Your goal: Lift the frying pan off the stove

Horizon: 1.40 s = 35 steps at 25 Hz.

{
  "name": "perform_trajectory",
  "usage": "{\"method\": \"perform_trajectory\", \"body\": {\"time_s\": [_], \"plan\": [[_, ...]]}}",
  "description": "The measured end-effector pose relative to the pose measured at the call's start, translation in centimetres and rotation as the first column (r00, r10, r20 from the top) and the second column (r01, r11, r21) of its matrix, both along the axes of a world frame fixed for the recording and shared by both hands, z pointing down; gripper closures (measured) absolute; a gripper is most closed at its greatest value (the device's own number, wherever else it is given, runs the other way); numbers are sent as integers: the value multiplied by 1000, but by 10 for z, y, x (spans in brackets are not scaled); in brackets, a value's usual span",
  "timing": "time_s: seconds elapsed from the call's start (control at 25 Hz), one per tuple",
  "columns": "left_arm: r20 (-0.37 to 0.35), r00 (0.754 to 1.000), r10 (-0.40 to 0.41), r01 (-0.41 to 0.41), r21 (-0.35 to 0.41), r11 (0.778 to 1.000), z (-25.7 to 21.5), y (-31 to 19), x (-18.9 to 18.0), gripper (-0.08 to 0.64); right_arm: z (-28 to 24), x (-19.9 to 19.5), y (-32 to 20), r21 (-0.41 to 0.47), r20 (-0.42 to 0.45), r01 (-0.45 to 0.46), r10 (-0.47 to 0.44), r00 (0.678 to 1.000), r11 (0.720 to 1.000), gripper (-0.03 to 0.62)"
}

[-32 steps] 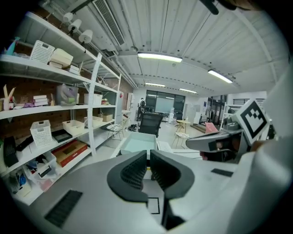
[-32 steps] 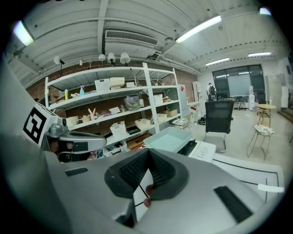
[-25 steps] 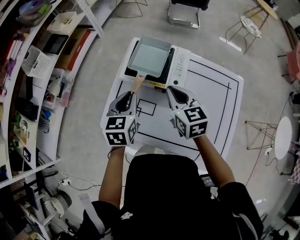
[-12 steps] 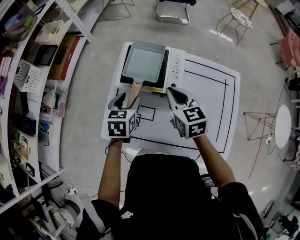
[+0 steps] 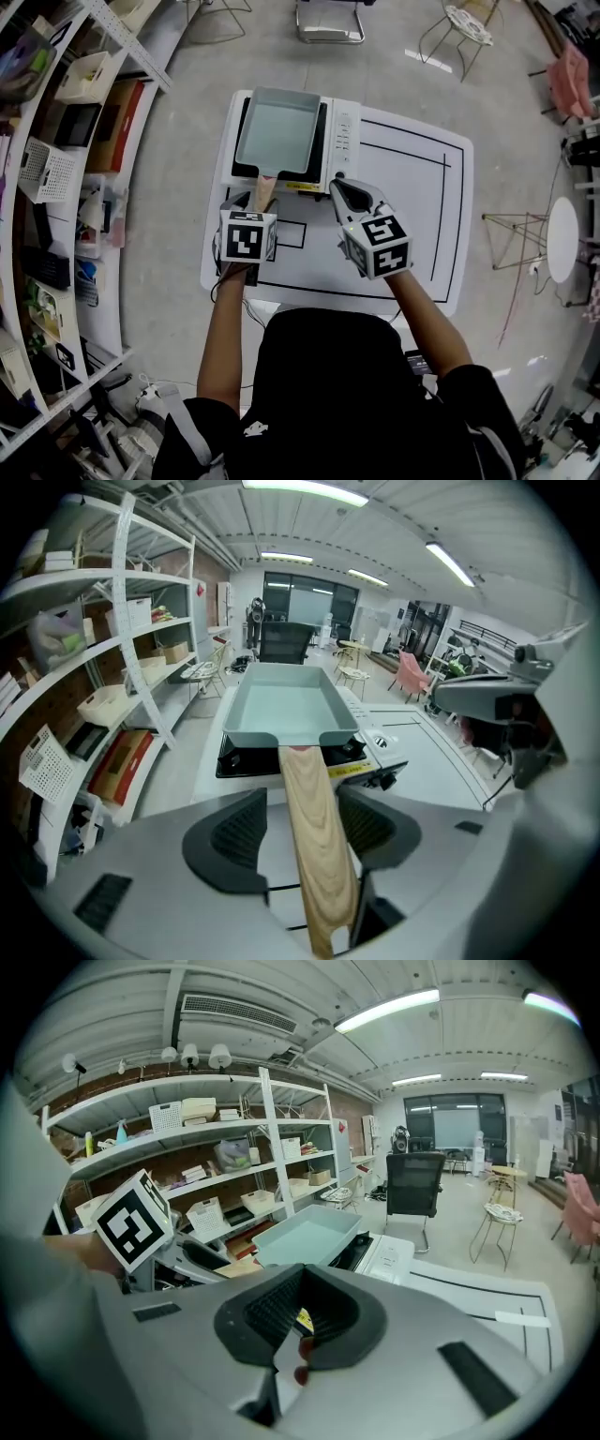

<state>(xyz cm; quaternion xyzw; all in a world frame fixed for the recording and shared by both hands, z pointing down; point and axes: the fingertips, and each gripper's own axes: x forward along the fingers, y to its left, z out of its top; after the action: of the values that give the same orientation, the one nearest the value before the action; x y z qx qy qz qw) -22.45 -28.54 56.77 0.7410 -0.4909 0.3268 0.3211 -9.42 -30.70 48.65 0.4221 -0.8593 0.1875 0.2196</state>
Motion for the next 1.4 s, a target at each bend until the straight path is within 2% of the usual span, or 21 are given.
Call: {"method": "perform_trajectory", "body": {"time_s": [0.12, 0.52, 0.68, 0.92, 1.2, 1.4], "plan": [[0, 1000, 2, -2, -46, 999, 7, -1, 3, 331, 3, 1, -2, -8, -2, 2, -2, 1000, 1000, 591], [59, 998, 3, 3, -102, 995, 33, 1, 7, 335, 13, 13, -1, -36, 5, -9, 10, 1000, 999, 591], [110, 993, 39, -24, -137, 990, 43, 8, 9, 379, 16, 19, 1, -46, 6, -16, 16, 1000, 999, 591], [155, 988, 21, -1, -126, 992, 47, 6, 2, 468, 20, 26, 2, -56, 11, -21, 21, 1000, 998, 591], [146, 989, 25, -5, -138, 990, 47, 8, 4, 474, 20, 28, 2, -55, 19, -18, 19, 1000, 998, 591], [141, 990, 18, -2, -118, 993, 46, 7, 4, 479, 19, 29, 2, -58, 20, -22, 23, 1000, 998, 591]]}}
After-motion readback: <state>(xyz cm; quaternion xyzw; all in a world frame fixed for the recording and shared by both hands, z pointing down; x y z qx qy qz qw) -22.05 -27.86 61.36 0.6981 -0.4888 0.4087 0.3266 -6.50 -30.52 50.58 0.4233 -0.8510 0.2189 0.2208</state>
